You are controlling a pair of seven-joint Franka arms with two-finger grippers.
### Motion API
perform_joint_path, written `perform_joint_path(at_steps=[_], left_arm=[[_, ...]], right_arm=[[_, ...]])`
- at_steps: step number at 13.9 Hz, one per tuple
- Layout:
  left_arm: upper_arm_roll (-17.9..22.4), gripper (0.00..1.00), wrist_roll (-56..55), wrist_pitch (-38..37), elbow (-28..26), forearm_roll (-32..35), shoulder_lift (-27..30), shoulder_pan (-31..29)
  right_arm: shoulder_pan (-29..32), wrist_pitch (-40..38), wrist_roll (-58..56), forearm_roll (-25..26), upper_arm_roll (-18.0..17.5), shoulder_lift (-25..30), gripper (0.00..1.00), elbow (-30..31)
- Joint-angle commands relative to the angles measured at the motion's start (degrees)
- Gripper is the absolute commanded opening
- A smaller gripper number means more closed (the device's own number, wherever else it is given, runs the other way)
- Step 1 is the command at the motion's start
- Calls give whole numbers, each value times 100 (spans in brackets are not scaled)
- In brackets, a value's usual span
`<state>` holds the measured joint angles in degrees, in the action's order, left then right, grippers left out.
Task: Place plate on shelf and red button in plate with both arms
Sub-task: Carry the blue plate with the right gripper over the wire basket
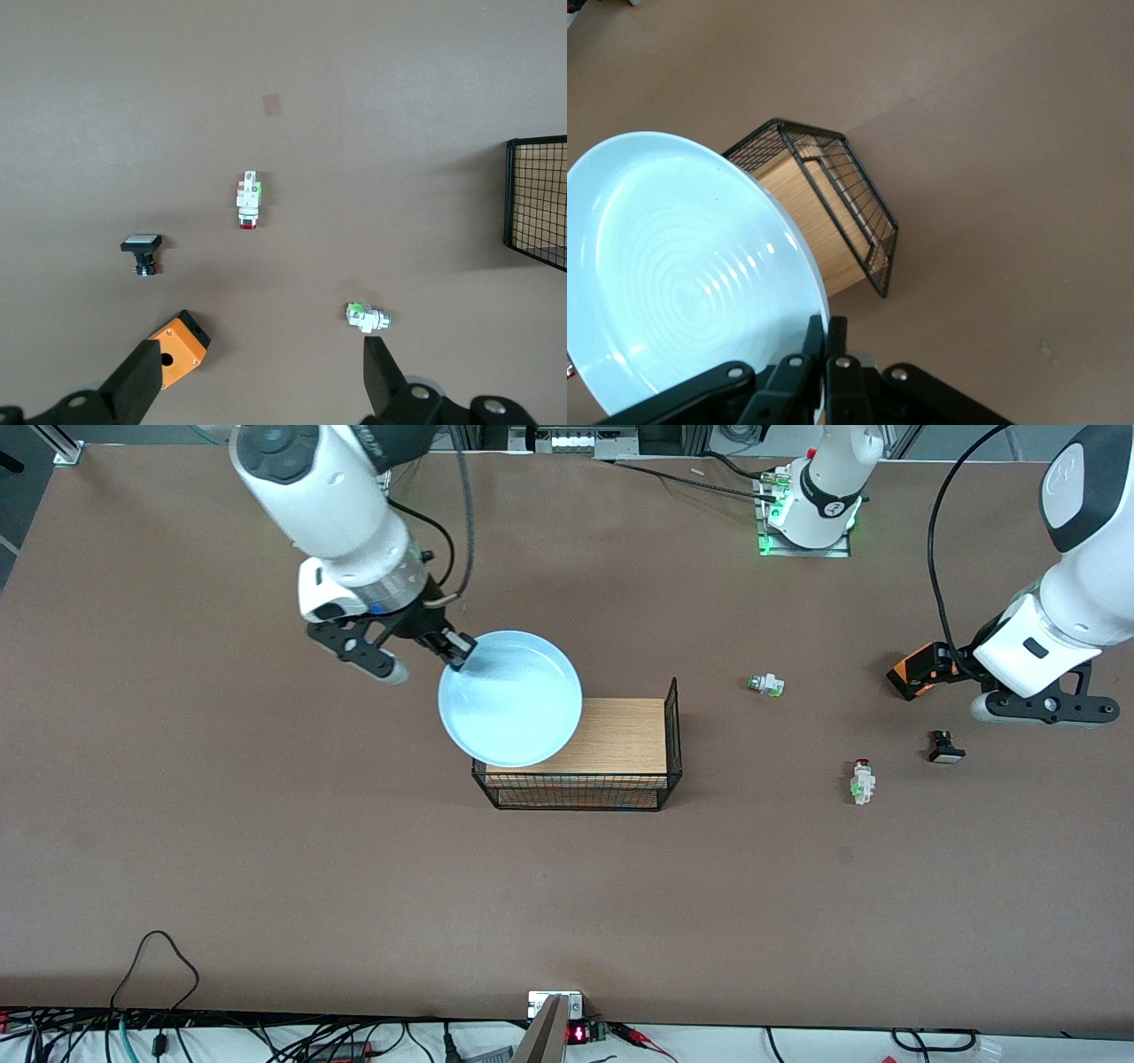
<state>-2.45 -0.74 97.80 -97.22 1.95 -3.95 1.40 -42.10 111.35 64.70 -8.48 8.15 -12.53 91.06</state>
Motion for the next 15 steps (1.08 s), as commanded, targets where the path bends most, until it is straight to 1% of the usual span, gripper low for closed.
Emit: perform_joint_path(at_steps=[1, 5, 9, 12, 14, 15], left_arm=[[-19, 100, 56, -121, 168, 86, -53, 27], [-19, 100, 109, -130, 168, 86, -53, 28], [-19, 100, 118, -130, 168, 86, -53, 10], [-19, 100, 118, -130, 168, 86, -53, 10], [-19, 100, 118, -130, 168, 86, -53, 1], [-19, 100, 118, -130, 168, 86, -53, 1]], right_arm=[[-316, 325, 341, 110, 151, -284, 0, -62], [-527, 808, 491, 268, 204, -688, 0, -62], [-905, 1020, 500, 268, 546, -935, 0, -62], [-1178, 968, 509, 251, 775, -839, 0, 8], [-1161, 863, 413, 250, 793, -594, 0, 43], [-1117, 670, 386, 233, 802, -453, 0, 35]])
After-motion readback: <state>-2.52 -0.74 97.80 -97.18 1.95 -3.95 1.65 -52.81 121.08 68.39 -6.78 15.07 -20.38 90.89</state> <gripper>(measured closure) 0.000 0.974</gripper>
